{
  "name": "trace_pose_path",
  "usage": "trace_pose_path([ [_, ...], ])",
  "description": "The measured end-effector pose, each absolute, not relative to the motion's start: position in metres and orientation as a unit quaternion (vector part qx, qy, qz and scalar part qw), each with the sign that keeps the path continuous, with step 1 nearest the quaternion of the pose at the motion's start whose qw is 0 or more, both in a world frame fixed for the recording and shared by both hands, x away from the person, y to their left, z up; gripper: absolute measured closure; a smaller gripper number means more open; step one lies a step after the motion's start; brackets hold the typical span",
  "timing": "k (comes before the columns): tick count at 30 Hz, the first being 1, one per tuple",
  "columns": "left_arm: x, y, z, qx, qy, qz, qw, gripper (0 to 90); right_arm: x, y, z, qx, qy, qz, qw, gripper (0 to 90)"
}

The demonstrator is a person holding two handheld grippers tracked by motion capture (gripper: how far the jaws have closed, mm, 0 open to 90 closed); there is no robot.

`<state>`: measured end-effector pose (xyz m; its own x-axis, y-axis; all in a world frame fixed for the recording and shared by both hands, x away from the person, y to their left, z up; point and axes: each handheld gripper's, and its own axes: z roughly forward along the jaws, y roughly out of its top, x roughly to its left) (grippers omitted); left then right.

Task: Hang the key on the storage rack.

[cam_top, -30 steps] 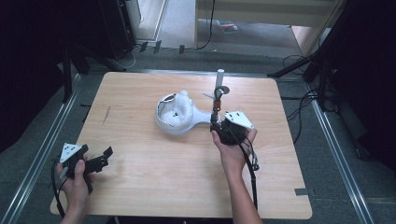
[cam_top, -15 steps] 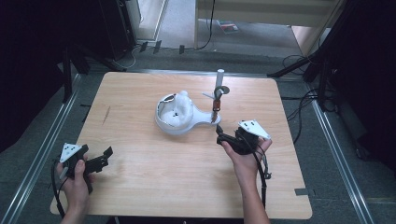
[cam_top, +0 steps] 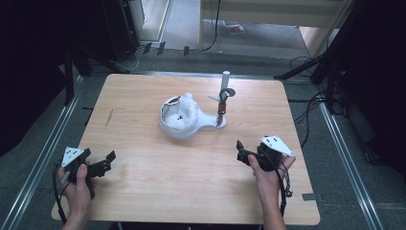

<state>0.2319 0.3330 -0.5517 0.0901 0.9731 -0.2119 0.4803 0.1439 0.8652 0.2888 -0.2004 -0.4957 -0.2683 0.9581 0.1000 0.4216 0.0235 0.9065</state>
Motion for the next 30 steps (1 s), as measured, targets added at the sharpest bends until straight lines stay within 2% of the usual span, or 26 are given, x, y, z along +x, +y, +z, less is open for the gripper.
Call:
trace_pose_path([
  [30, 0.232, 0.332, -0.552, 0.592, 0.614, 0.280, 0.439, 0.4, 0.242, -0.268, -0.526, 0.566, 0.644, 0.401, 0.323, 0.7],
])
